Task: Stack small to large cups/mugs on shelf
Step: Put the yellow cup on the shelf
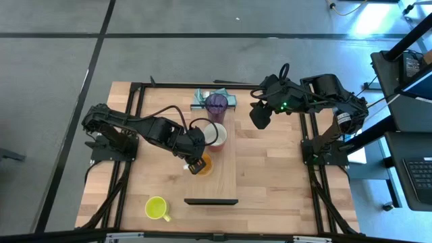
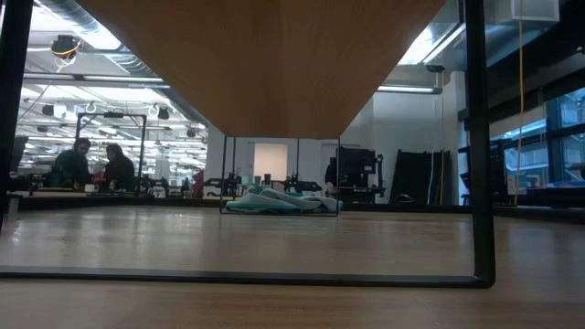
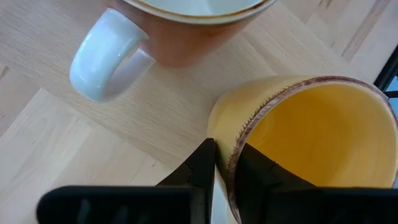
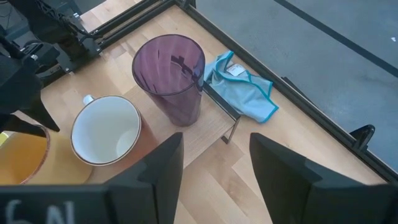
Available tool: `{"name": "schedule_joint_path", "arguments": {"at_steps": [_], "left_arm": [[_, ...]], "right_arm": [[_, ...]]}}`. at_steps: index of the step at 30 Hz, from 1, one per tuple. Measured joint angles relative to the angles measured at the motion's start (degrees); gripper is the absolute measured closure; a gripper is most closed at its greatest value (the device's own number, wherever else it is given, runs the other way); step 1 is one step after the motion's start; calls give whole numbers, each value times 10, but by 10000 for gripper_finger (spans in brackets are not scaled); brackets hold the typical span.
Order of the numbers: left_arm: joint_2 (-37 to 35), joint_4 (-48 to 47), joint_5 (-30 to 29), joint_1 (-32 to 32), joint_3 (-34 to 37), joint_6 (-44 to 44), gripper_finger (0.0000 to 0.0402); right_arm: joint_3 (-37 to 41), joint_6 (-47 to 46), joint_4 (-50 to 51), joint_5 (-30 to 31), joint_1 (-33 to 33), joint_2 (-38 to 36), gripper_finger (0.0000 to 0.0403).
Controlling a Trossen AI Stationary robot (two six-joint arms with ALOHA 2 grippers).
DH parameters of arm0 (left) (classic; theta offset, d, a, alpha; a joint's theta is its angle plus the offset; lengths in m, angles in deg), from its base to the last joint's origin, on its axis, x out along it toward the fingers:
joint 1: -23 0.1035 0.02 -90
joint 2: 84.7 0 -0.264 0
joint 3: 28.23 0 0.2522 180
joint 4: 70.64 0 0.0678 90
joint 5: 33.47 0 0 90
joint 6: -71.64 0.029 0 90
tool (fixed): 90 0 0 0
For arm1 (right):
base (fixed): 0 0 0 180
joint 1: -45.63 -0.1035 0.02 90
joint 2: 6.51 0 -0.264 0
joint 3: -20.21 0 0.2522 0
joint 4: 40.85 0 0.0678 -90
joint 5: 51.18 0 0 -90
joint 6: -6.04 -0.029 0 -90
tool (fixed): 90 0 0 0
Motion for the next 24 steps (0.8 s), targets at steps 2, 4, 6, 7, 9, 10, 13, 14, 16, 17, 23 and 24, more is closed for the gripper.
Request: {"name": "schedule_joint_path", "arguments": {"at_steps": [2, 4, 6, 7, 9, 10, 13, 14, 16, 17, 23, 24], "left_arm": [[0, 3, -3, 0, 0, 0, 357], [0, 7, -3, 0, 0, 0, 354], [0, 13, -5, 0, 0, 0, 350], [0, 15, -6, 0, 0, 0, 348], [0, 15, -9, 0, 0, 0, 345], [0, 15, -11, 0, 0, 0, 343], [0, 15, -13, 0, 0, 0, 339], [0, 15, -14, 0, 0, 0, 338], [0, 14, -15, 0, 0, 0, 336], [0, 14, -15, 0, 0, 0, 335], [-7, 9, -26, 0, 0, 0, 337], [-12, 9, -31, 0, 0, 0, 337]], "right_arm": [[0, 0, 0, 0, 0, 0, 217], [0, 0, 0, 0, 0, 0, 217], [0, 0, 0, 0, 0, 0, 217], [0, 0, 0, 0, 0, 0, 217], [0, 0, 0, 0, 0, 0, 217], [0, 0, 0, 0, 0, 0, 217], [0, 0, 0, 0, 0, 0, 217], [0, 0, 0, 0, 0, 0, 217], [0, 0, 0, 0, 0, 0, 217], [0, 0, 0, 0, 0, 0, 217], [0, 0, 0, 0, 0, 0, 217], [0, 0, 0, 0, 0, 0, 217]]}}
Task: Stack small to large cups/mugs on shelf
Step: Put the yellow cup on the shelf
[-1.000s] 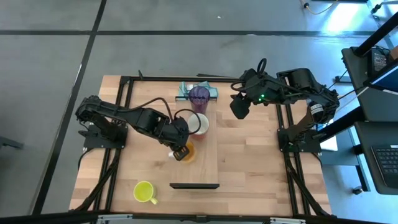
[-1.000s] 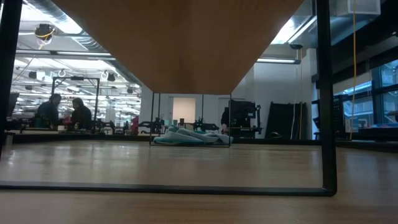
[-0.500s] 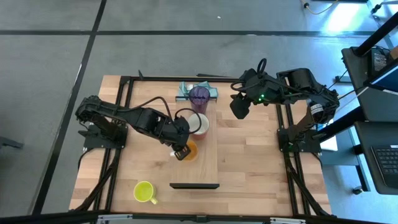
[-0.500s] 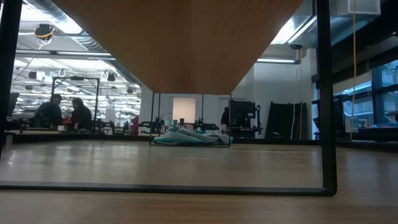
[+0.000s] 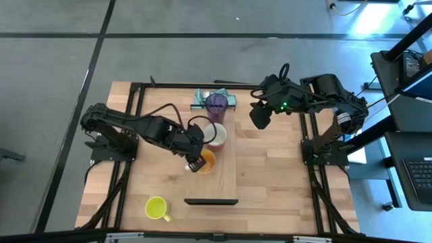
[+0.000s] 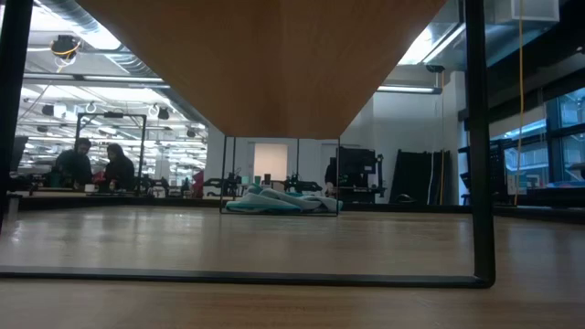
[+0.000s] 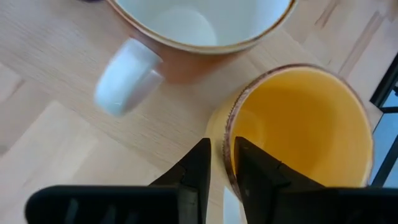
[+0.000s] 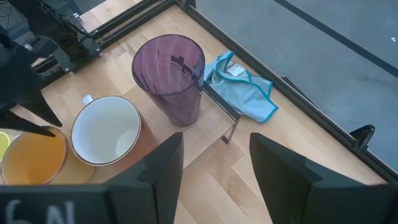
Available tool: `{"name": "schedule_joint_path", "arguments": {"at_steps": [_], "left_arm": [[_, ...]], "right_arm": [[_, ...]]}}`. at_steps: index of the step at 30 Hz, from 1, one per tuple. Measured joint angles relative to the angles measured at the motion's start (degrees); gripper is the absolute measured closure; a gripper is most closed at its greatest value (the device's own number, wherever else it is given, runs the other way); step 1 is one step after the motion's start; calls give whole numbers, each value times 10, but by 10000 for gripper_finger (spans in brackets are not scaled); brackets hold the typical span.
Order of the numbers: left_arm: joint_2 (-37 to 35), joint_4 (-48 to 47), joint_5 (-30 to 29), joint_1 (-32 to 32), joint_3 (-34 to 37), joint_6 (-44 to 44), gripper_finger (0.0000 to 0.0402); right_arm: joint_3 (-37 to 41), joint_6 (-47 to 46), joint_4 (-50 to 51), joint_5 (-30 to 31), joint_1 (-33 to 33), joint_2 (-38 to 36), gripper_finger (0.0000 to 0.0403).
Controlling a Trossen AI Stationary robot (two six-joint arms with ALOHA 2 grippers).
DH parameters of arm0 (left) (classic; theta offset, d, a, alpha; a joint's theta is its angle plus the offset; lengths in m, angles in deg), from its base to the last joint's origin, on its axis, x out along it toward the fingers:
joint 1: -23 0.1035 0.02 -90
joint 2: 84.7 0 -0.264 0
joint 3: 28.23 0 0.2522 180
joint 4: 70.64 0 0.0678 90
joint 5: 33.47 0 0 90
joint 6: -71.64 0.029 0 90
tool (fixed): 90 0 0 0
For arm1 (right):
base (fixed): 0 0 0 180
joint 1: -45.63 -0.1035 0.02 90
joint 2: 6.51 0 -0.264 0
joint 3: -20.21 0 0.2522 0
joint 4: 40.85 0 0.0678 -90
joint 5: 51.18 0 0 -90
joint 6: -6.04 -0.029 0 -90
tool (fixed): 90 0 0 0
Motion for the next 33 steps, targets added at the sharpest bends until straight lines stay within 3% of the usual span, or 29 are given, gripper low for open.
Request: {"name": "schedule_joint_path", "arguments": {"at_steps": [18, 24, 33], "left_arm": [[-15, -83, -51, -30, -45, -56, 330], [-15, -120, -64, -55, -45, -103, 341], [-3, -121, -79, -56, -45, -106, 360]], "right_arm": [[0, 2, 0, 0, 0, 0, 217], [0, 4, 0, 0, 0, 0, 217], [0, 14, 0, 0, 0, 0, 217]]}}
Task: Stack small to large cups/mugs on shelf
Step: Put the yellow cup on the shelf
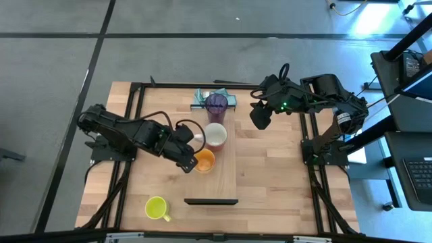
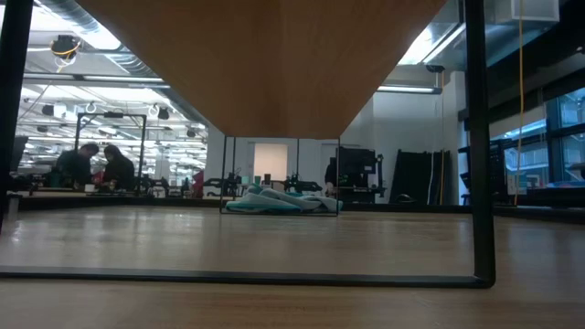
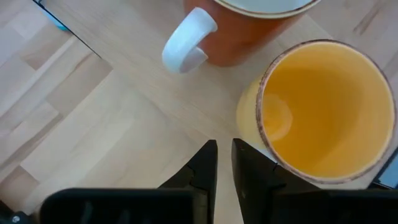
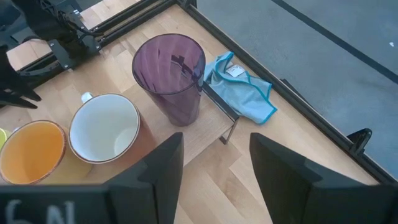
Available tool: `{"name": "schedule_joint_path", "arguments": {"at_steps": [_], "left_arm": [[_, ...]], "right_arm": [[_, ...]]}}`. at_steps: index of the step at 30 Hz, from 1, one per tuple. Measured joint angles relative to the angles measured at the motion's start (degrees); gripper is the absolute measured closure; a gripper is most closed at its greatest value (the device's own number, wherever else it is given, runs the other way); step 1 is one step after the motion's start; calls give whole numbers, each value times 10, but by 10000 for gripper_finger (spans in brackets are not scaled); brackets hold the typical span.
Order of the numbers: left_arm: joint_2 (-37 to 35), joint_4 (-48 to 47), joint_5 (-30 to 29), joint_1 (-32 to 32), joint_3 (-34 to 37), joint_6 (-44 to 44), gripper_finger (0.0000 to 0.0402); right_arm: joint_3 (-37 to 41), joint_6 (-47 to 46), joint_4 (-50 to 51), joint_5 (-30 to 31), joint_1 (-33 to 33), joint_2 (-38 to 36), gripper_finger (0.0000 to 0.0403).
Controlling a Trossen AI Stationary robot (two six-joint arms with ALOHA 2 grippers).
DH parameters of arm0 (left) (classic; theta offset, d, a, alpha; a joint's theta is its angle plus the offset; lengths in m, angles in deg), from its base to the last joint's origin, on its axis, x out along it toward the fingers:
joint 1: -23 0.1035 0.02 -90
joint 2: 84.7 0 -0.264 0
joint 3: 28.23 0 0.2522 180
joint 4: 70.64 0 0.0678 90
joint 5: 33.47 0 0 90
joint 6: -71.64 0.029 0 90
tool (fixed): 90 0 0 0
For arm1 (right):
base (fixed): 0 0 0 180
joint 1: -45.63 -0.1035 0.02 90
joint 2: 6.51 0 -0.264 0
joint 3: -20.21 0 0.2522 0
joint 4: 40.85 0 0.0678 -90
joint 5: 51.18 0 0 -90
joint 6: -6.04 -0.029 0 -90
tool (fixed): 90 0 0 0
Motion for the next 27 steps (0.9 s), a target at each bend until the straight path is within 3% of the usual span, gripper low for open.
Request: {"name": "schedule_joint_path", "arguments": {"at_steps": [27], "left_arm": [[9, 31, 11, 0, 0, 9, 360]], "right_arm": [[0, -1, 0, -1, 0, 0, 217]]}}
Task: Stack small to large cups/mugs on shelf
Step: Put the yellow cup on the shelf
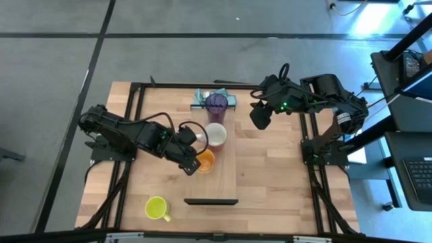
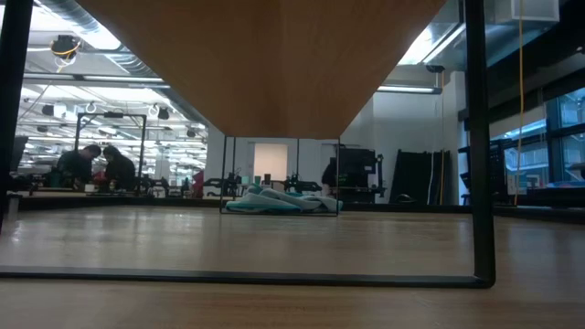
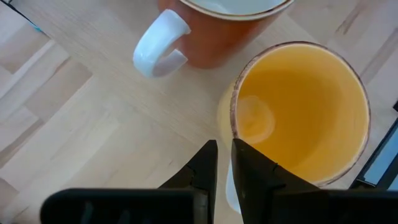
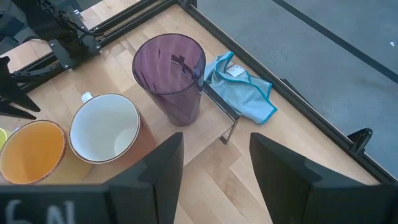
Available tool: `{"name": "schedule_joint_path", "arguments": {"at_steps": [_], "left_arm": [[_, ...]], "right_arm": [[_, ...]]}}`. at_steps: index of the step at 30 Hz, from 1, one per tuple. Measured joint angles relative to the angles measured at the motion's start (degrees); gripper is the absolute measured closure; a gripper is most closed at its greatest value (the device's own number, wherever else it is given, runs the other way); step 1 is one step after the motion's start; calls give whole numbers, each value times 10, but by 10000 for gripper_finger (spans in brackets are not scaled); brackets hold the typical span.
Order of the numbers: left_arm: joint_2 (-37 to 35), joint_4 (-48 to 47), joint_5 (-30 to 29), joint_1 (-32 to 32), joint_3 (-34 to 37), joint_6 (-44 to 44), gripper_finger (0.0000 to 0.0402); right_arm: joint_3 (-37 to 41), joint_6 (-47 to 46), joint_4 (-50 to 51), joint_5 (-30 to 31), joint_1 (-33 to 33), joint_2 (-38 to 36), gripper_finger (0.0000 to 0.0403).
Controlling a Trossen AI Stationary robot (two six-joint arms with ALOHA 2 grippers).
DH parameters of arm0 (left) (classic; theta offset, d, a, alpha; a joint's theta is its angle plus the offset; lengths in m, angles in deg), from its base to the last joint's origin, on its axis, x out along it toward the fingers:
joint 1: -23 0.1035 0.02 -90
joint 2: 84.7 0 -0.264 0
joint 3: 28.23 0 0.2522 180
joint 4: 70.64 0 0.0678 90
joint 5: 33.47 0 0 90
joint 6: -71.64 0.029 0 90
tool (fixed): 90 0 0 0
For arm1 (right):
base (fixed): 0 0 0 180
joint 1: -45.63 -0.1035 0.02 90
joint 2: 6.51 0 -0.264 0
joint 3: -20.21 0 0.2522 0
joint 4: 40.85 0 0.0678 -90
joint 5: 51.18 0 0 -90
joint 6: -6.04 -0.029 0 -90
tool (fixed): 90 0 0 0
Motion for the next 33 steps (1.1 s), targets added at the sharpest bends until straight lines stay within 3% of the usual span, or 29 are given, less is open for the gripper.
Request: {"name": "schedule_joint_path", "arguments": {"at_steps": [12, 22, 33], "left_arm": [[0, 27, -15, 3, 0, 26, 360], [-5, -78, -19, -4, 1, -25, 360], [-2, -5, 3, -8, 44, -25, 360]], "right_arm": [[0, 0, 0, 0, 0, 0, 217], [0, -3, 0, -1, -7, 0, 217], [0, -10, 0, 0, -11, 0, 217]]}}
